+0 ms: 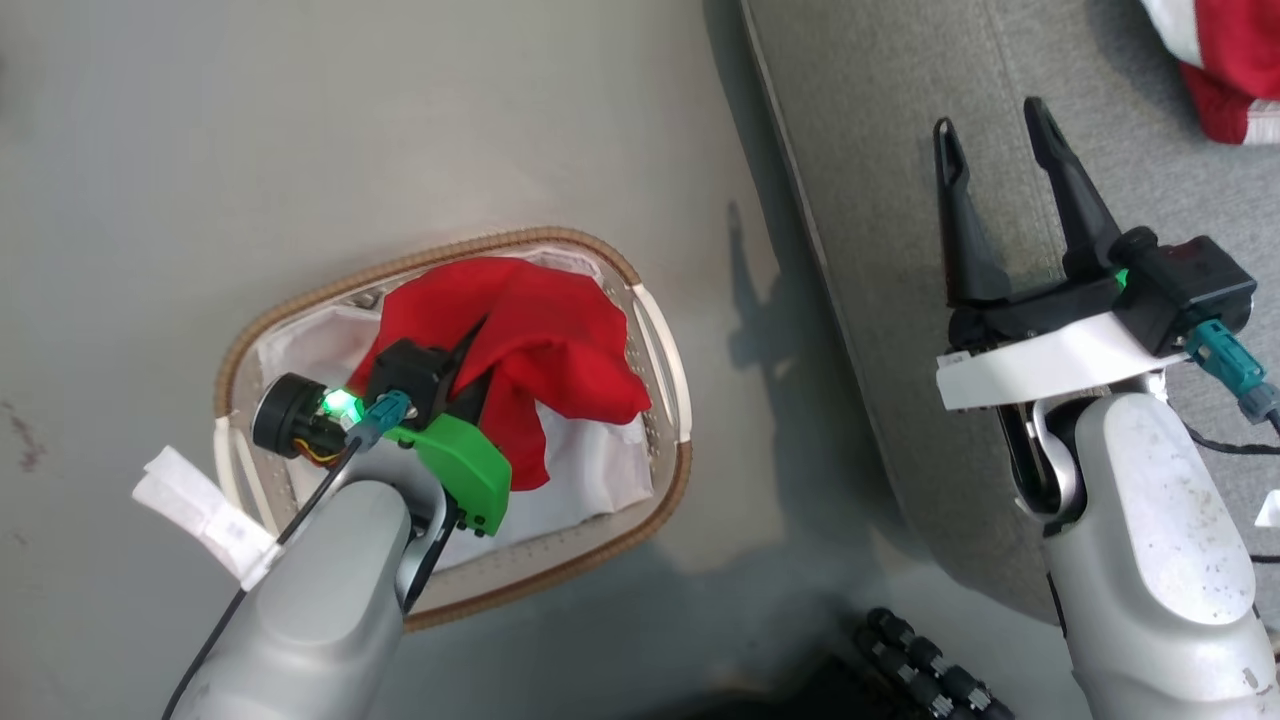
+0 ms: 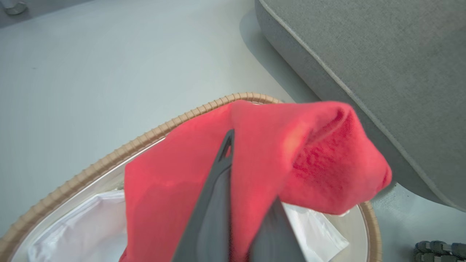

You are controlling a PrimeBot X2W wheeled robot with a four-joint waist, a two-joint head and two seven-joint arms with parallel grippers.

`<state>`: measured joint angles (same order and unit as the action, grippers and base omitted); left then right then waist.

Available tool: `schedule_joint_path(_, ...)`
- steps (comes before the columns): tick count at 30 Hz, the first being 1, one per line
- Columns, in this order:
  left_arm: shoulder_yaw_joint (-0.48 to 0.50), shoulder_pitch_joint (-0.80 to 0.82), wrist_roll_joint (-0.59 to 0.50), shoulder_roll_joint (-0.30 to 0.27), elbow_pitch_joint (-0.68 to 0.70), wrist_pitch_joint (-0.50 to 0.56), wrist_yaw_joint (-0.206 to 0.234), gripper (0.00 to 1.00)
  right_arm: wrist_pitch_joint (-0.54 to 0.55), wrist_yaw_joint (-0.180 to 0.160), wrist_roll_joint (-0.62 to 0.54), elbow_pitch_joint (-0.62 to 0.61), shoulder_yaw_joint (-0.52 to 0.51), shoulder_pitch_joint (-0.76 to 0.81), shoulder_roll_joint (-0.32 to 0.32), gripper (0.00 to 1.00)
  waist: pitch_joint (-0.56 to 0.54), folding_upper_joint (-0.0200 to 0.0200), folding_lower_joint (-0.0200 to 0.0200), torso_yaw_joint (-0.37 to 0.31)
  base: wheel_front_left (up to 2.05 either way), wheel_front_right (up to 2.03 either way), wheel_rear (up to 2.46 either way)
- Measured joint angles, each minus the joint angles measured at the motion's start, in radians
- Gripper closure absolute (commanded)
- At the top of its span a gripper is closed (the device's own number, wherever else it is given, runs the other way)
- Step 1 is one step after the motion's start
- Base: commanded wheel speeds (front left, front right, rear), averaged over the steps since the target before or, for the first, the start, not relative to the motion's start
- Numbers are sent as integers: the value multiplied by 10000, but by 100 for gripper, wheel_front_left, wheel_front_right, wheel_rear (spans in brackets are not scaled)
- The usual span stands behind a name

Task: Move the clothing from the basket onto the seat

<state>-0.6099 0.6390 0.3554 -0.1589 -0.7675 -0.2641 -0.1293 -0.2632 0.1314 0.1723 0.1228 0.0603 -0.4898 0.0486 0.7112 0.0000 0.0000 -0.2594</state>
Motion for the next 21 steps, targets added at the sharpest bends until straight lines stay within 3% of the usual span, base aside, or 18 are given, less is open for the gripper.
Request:
schedule_joint_path(9, 230, -859, -343, -575, 2067, 4, 0, 100, 0, 0, -384, 554, -190, 1050, -2, 0, -1870, 0, -1, 500, 0, 0, 0)
schedule_joint_path(21, -857, -69, -608, -1990, 3591, 4, 0, 100, 0, 0, -594, 1053, 4, 2319, -2, 0, -4440, 0, -1, 1065, 0, 0, 0)
